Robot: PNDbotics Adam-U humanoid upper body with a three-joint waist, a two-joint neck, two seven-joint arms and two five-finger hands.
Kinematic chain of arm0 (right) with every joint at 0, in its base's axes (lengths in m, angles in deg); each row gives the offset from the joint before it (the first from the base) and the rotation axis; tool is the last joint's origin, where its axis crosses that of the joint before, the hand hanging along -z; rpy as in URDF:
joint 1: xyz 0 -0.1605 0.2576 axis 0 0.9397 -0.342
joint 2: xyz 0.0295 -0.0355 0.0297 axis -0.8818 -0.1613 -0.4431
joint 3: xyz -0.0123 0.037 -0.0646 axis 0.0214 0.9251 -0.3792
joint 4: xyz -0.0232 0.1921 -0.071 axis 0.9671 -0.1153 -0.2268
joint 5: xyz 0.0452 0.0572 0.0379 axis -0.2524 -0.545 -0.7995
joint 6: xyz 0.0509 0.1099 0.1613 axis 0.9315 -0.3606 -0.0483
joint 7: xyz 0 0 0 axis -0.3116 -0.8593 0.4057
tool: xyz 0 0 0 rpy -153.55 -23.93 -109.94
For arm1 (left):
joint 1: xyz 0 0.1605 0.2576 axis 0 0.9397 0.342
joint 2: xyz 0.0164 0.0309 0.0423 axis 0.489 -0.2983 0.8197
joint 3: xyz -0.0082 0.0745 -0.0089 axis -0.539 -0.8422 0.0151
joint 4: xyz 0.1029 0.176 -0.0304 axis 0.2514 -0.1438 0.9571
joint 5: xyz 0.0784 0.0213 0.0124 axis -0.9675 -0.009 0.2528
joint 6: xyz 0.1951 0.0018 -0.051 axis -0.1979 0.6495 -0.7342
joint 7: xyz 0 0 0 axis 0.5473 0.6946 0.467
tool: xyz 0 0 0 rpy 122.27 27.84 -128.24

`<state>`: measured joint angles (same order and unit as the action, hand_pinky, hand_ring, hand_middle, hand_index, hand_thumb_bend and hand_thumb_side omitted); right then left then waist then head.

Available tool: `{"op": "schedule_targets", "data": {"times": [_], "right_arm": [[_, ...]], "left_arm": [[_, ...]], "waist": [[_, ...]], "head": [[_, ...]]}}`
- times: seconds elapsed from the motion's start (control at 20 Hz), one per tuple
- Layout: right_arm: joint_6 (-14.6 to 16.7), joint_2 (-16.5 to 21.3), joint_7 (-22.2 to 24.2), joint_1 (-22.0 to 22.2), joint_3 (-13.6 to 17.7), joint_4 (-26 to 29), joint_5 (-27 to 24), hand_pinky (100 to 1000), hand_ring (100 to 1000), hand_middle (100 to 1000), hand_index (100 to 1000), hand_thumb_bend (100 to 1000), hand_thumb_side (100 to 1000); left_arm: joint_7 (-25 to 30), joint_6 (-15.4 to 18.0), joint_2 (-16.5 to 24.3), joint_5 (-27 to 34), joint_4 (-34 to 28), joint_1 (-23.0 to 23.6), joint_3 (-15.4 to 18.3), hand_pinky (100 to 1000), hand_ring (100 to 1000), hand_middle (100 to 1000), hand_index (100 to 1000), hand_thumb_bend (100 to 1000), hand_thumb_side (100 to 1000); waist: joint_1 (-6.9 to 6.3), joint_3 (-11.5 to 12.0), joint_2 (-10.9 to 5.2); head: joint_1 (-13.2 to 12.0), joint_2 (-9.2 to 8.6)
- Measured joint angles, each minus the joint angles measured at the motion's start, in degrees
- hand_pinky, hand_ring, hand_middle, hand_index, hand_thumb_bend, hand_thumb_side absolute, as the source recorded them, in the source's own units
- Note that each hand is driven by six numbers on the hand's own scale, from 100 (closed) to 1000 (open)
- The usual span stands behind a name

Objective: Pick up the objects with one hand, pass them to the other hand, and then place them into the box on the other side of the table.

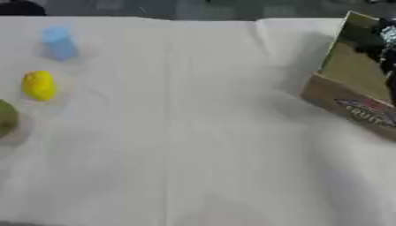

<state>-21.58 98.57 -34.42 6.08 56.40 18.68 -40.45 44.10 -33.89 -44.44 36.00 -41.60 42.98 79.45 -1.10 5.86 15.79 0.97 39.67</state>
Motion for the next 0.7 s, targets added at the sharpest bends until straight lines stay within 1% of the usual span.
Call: {"op": "schedule_targets", "data": {"times": [0.15,0.35,0.6,0.7], "right_arm": [[0.00,0.03,0.00,0.22,0.00,0.00,0.17,962,707,863,889,100,561],[0.00,0.18,0.00,0.39,0.00,-0.01,0.28,962,707,863,889,100,561],[-0.03,0.44,0.04,0.40,-0.02,-0.02,0.38,962,707,864,889,100,561],[-0.07,0.47,0.08,0.40,-0.03,-0.02,0.40,962,707,864,889,100,562]], "left_arm": [[2.39,-3.08,3.85,-2.82,-0.60,-0.81,-0.94,835,797,620,780,305,575],[9.09,-7.39,8.85,-7.57,-1.23,-2.57,-2.78,845,809,642,789,343,542],[16.84,-10.67,14.57,-12.38,-1.96,-4.11,-4.51,851,819,669,798,388,485],[19.85,-11.34,17.11,-13.49,-2.22,-4.25,-5.38,852,822,679,801,439,410]], "waist": [[0.00,-0.04,0.01],[0.00,-0.20,0.01],[-0.02,-0.32,0.01],[-0.03,-0.33,0.01]], "head": [[0.07,0.04],[-0.46,0.05],[-3.48,0.08],[-4.63,0.08]]}}
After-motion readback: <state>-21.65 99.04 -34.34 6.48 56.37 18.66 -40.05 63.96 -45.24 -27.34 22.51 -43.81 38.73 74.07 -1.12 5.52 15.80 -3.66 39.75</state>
